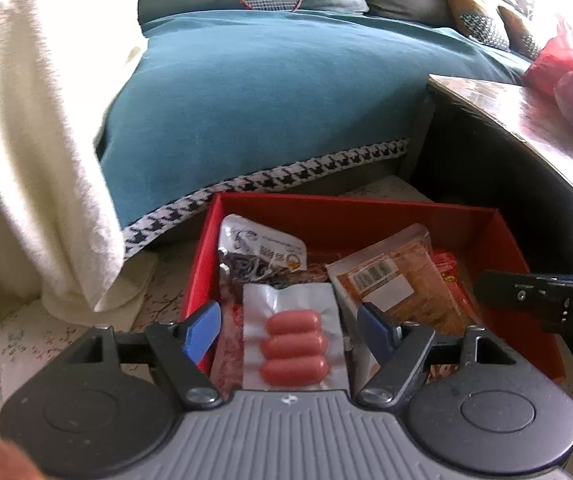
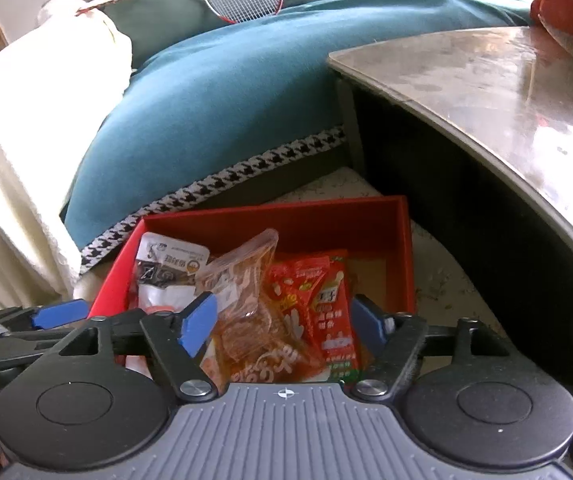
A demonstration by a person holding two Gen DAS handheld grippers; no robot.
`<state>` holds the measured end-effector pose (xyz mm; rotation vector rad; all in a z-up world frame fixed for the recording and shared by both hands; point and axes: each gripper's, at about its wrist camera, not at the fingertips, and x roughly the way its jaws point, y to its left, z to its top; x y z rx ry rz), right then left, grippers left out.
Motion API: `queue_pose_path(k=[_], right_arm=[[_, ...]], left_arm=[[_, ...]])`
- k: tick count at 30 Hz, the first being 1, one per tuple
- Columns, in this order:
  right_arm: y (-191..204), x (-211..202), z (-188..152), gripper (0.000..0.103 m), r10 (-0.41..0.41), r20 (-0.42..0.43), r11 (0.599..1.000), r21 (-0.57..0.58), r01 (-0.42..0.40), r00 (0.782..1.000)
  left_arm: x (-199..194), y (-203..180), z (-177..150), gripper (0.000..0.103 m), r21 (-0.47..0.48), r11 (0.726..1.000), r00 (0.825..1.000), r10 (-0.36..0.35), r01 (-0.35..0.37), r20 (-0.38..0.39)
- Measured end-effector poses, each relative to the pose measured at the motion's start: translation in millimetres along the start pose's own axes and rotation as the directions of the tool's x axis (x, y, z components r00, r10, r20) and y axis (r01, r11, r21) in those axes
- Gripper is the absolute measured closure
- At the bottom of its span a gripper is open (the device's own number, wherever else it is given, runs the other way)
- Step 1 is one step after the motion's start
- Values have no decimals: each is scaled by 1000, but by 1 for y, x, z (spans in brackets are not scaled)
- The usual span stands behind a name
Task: Organize snacks
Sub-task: 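Lower the sausage pack and spicy-strip bag into the red box and open both tools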
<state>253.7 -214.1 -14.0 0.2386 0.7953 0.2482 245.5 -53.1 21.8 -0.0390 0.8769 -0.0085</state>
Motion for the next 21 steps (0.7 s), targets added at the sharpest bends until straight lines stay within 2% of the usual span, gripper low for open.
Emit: queue_pose_path(k=[10,21], right_arm=[[12,-17,-23,16,-47,-26,999,-21,47,999],[32,-30,-48,14,-40,-24,999,-33,39,999]], left_arm=[[-20,12,-24,34,-36,999,1000,23,-24,-16],[-41,13,-43,34,-47,999,1000,5,-6,-20]])
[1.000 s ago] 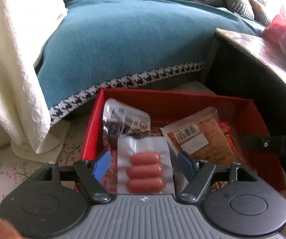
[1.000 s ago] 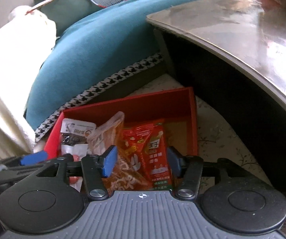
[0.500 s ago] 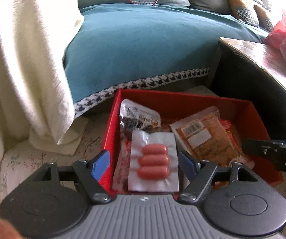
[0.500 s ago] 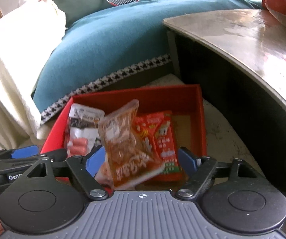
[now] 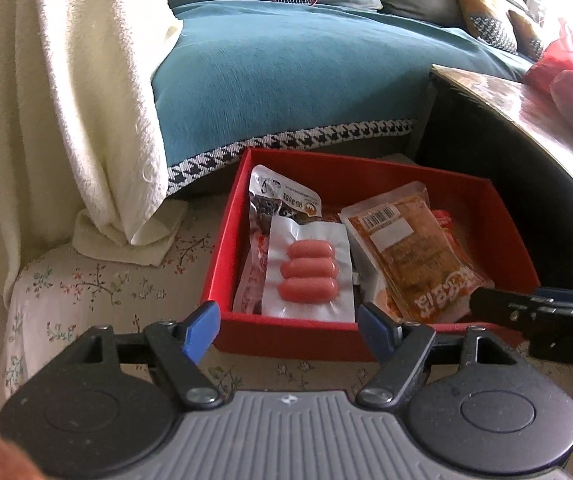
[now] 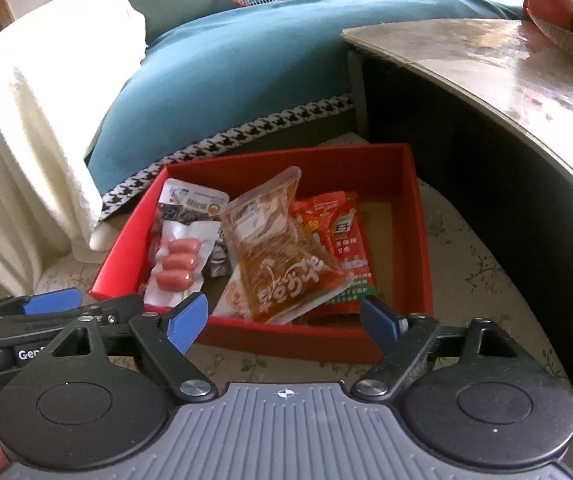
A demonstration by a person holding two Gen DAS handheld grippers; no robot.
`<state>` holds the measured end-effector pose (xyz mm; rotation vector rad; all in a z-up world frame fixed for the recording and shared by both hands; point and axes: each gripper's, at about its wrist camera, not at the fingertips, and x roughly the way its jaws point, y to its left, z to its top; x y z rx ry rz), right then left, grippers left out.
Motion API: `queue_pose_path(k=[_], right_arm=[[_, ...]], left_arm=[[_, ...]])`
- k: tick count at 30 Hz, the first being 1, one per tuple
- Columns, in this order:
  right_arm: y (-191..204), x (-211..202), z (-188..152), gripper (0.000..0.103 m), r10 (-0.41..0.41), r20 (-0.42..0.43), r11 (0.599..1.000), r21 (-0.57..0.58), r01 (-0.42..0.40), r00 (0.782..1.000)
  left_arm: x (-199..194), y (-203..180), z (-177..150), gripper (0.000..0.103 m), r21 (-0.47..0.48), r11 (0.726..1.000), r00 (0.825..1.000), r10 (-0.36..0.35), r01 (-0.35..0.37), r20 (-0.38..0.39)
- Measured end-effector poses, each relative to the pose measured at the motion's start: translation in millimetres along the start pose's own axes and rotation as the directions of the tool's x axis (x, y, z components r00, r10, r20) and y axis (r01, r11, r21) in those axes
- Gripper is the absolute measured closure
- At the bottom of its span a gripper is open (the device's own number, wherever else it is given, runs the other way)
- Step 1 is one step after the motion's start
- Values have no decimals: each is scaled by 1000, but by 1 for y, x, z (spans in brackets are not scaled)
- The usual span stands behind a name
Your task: Organize snacks
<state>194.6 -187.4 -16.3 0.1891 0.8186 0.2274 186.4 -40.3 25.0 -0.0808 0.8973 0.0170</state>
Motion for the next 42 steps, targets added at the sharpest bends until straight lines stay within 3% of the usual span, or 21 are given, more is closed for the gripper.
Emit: queue_pose_path(k=[25,42], right_arm=[[10,-37,-53,8,-7,-23,1000,16,7,1000],[16,-71,-80,6,12,0,999,38,-12,1000]], left_arm=[[-44,3,-51,34,-18,999,999,-30,29,-12],[-79,-1,-81,34,-2,999,999,-46,46,20]])
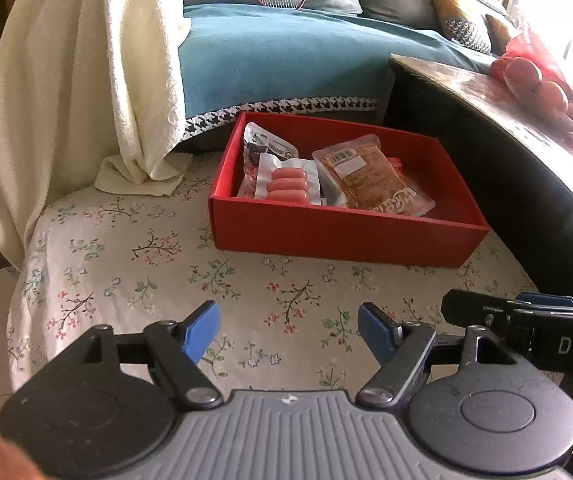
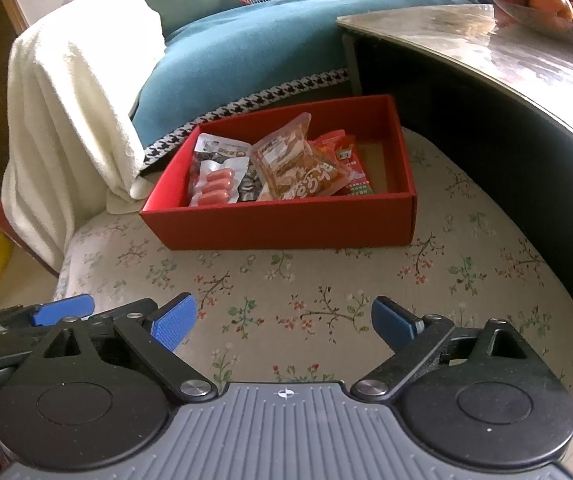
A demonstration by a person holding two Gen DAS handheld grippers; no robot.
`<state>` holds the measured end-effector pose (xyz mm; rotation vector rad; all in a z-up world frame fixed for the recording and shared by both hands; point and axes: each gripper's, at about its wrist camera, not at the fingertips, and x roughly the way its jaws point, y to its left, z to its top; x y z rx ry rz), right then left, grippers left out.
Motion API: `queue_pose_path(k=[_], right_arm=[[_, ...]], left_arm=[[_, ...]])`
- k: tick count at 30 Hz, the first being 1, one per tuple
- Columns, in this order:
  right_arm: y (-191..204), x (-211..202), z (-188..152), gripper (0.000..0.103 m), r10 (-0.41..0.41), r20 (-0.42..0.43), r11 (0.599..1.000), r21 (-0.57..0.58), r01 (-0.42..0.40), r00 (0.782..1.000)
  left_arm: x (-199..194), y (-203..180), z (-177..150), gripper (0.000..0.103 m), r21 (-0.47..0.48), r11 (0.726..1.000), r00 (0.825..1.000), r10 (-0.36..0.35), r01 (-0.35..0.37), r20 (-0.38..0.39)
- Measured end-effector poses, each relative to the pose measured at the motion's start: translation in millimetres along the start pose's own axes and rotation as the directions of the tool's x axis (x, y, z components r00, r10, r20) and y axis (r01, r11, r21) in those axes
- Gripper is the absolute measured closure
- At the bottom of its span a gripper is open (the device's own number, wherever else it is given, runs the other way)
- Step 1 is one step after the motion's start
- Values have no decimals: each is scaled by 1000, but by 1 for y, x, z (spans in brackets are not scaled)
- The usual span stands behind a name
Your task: Organize snacks
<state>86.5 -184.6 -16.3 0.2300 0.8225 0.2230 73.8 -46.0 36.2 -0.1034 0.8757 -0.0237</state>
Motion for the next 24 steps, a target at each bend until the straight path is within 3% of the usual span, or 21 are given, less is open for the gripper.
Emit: queue_pose_path(k=[12,24], right_arm=[[6,-10,-13,5,22,-10,1000,-1,-22,1000],[7,-8,-13,5,30,-19,1000,-8,-30,999]], left_arm=[[-22,-2,-14,34,35,999,998,35,-37,61],[-21,-2,-16,34,41,998,997,43,-45,57]])
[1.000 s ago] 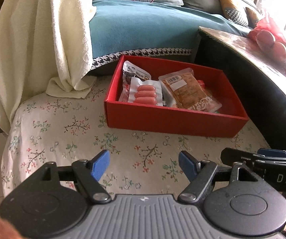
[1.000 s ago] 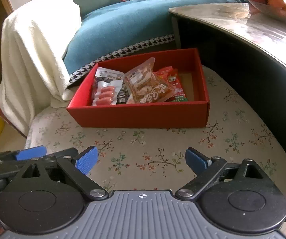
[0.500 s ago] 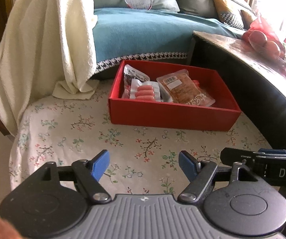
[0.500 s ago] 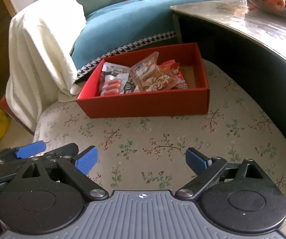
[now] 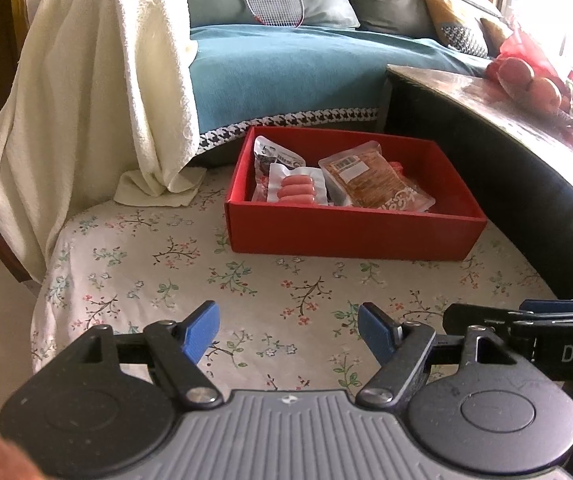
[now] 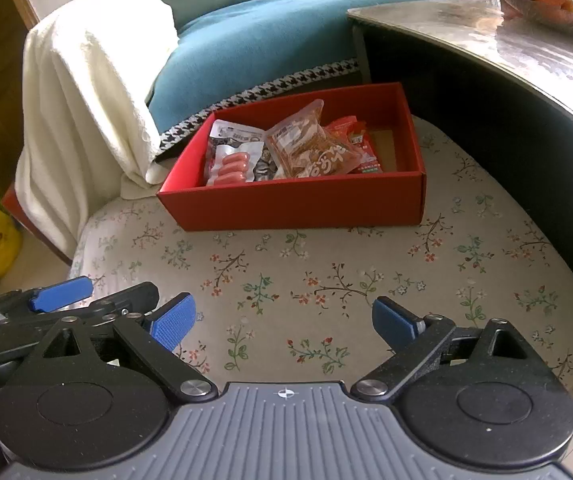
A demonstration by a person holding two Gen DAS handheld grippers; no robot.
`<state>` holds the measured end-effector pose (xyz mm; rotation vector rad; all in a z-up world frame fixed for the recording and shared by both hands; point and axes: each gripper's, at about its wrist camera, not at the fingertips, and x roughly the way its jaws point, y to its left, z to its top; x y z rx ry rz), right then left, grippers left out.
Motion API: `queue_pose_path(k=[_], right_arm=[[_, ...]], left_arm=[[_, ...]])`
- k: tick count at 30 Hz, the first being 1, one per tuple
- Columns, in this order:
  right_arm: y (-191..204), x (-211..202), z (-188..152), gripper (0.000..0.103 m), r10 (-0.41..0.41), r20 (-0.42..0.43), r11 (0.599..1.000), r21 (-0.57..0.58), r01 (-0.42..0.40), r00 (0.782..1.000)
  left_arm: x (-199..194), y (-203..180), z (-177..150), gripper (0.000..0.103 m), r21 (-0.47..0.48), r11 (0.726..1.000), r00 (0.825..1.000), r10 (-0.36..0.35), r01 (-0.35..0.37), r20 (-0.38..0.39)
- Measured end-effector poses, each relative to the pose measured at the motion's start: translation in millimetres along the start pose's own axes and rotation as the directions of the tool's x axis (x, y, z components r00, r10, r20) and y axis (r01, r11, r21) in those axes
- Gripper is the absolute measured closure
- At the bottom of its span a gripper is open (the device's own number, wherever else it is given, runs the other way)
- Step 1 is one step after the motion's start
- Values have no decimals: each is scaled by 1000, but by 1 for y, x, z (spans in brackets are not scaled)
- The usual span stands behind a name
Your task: Organize snacks
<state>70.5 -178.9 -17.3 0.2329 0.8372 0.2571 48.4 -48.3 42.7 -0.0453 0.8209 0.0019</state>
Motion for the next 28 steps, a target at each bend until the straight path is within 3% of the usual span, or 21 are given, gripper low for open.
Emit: queue_pose_path(k=[17,28], right_arm=[[1,3,0,5,8,-5,1000,2,-8,1000],[0,3,-1,2,11,-1,1000,7,-11,1000]], left_arm=[[0,4,1,33,-14,1000,1000,-10,10,7],[0,4,0,27,-22,1000,1000,1,-1,14]])
